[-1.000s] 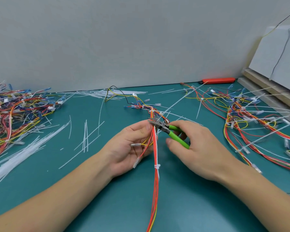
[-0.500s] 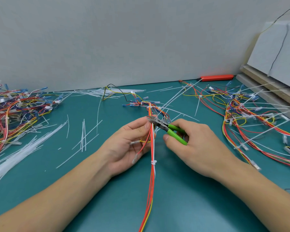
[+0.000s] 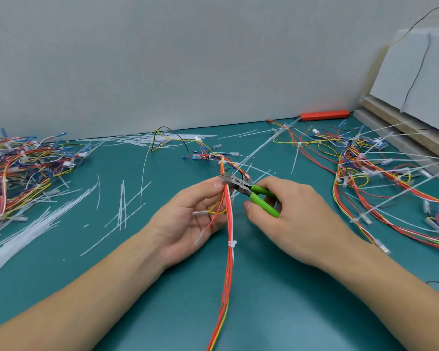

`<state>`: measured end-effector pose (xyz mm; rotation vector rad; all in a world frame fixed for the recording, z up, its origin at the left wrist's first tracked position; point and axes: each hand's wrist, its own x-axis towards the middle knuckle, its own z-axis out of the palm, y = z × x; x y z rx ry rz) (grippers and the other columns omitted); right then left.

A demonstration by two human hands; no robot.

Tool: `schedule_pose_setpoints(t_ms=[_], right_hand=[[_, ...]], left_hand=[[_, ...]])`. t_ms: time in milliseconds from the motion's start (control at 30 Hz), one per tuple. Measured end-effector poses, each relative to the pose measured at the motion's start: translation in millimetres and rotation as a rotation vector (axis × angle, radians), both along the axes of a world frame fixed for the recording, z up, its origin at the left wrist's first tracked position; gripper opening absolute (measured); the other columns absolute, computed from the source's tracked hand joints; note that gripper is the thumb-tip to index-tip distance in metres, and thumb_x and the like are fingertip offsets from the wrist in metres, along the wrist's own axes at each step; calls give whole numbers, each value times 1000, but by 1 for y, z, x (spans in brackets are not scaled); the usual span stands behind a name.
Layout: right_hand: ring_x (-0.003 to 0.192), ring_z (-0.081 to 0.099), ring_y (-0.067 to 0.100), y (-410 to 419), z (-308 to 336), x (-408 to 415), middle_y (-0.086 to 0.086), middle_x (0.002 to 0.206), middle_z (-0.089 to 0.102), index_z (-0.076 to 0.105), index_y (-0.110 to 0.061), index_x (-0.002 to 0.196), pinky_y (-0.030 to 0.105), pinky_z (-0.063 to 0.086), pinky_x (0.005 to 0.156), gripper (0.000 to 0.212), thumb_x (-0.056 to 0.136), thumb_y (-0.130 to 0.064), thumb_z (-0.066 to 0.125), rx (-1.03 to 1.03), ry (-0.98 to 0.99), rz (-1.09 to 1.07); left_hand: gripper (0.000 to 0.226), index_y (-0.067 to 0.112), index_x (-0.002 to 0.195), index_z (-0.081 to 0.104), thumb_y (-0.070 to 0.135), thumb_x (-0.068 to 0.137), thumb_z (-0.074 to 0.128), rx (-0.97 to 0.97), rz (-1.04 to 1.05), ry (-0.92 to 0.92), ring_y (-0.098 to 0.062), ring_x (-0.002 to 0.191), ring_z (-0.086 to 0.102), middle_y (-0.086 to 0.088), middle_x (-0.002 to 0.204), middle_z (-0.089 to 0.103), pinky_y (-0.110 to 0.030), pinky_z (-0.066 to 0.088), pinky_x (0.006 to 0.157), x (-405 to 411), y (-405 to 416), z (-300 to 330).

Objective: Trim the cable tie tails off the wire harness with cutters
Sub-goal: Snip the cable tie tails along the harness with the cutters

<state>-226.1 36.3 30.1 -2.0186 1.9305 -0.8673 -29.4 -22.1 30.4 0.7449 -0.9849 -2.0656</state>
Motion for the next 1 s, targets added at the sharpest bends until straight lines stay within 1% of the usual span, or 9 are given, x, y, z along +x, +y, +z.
schedule_pose_setpoints(t_ms=[167, 267, 333, 433, 533, 700, 767, 900, 1000], right_hand=[[82, 55, 4, -3, -4, 0, -15, 85, 59, 57, -39, 97, 33, 44, 72, 41, 79, -72, 39, 10, -13, 25], [84, 55, 2, -3, -5, -1, -16, 85, 59, 57, -41, 97, 31, 43, 73, 38, 80, -72, 41, -4, -25, 39], [84, 55, 3, -4, -5, -1, -15, 85, 59, 58, -40, 98, 30, 42, 72, 37, 81, -70, 43, -11, -21, 48], [84, 54, 4, -4, -4, -1, -14, 85, 58, 59, -38, 99, 31, 42, 72, 39, 82, -68, 42, -14, -7, 52], [84, 54, 3, -3, -4, -1, -14, 84, 58, 58, -38, 98, 31, 42, 72, 37, 82, -68, 42, -13, -9, 53], [76, 54, 4, -3, -3, -1, -12, 76, 57, 57, -36, 91, 29, 38, 64, 35, 82, -67, 46, -40, -18, 33], [69, 55, 8, -3, -3, -2, -10, 70, 56, 56, -35, 86, 32, 42, 59, 37, 80, -70, 45, -41, -30, 21], [58, 51, 15, -5, -5, -4, -9, 66, 56, 50, -33, 81, 37, 48, 57, 42, 79, -75, 44, -34, -22, -10], [57, 52, 19, -6, -7, -4, -2, 58, 51, 46, -30, 79, 37, 45, 52, 48, 82, -78, 42, -51, 43, -46]], left_hand=[[15, 13, 87, 81, 17, 80, 68, 36, 15, 38, -16, 83, 74, -8, 88, 75, -27, 59, 71, -1, 2, 0], [13, 14, 87, 80, 15, 84, 68, 29, 11, 16, -13, 76, 73, -3, 82, 73, -26, 58, 67, 0, 1, -1], [9, 13, 90, 78, 13, 84, 71, 49, 2, 24, -12, 73, 72, -2, 83, 71, -25, 58, 65, 0, -1, -1], [17, 11, 96, 75, 16, 80, 72, 75, -13, 36, -12, 72, 70, -4, 90, 67, -23, 56, 63, 1, -3, -3], [24, 11, 98, 74, 17, 75, 77, 80, -24, 53, -11, 71, 68, -4, 91, 65, -23, 54, 63, 1, -4, -4], [12, 12, 91, 77, 16, 82, 71, 90, -24, 70, -11, 68, 67, -3, 86, 65, -23, 54, 60, 1, -4, -4], [10, 12, 87, 78, 16, 82, 70, 90, -29, 73, -10, 68, 67, -3, 86, 65, -23, 54, 60, 1, -4, -4], [9, 14, 86, 78, 17, 81, 71, 84, -36, 55, -10, 69, 67, -2, 87, 65, -23, 54, 61, 1, -3, -3], [11, 15, 87, 78, 19, 81, 71, 66, -39, 31, -9, 69, 67, -1, 87, 66, -22, 55, 62, 1, -1, -2]])
